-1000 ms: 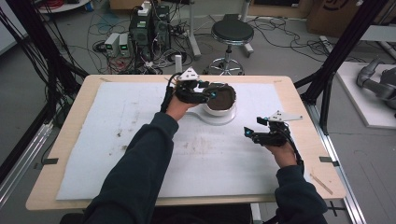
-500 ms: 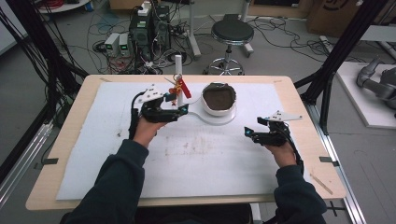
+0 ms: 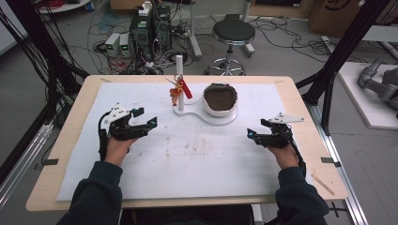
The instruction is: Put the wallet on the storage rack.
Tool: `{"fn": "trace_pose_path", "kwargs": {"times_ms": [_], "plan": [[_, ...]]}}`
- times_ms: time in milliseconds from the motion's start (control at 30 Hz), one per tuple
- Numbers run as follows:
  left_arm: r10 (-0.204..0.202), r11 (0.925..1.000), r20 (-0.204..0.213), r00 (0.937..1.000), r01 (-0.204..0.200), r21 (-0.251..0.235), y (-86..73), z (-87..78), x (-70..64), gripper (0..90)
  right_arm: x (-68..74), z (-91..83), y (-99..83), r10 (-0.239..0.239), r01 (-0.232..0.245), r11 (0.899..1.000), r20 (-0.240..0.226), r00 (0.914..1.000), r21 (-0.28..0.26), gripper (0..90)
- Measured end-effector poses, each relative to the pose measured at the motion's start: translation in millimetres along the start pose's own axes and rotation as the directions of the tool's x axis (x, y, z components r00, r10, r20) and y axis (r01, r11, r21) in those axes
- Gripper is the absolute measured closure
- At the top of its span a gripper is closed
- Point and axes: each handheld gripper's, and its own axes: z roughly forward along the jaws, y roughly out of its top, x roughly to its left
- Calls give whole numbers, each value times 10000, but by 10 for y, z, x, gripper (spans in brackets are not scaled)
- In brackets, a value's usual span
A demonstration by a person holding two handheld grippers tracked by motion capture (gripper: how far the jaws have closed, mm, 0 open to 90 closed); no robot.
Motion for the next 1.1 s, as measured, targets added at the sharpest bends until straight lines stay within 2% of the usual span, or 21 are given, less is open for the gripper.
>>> {"fn": "trace_pose_path", "kwargs": {"times_ms": [100,333,433,600,800,867,967,1033,1100], "plan": [[-10,9998,-91,10000,8,-210,6,-30,25,265,-1,1,1,5,-5,10000,52,10000,-11,237],[-2,9999,-97,10000,1,-119,-7,-44,52,265,19,2,-8,41,-42,10000,74,10000,72,238],[100,9999,-107,9999,-101,-122,-8,-66,45,265,20,-1,-6,-14,14,10000,82,10000,31,238],[21,9999,-227,9997,-24,-139,-38,-115,79,265,61,8,12,-150,149,9999,105,9998,75,238],[5,9990,-389,9992,-22,-444,-19,-186,93,265,102,-5,30,-263,262,9996,111,9996,53,237],[-72,9985,-441,9990,48,-551,-12,-212,95,265,99,-27,28,-309,310,9995,146,9994,-59,238],[-234,9970,-464,9986,200,-744,-13,-224,123,265,81,-56,19,-114,119,9996,190,9998,-264,237],[-384,9968,-416,9984,354,-720,-24,-218,142,265,50,-58,11,-76,84,9993,226,9997,-374,237],[-367,9975,-426,9984,341,-619,-31,-210,147,265,27,-59,7,-75,84,9993,233,9997,-372,237]]}}
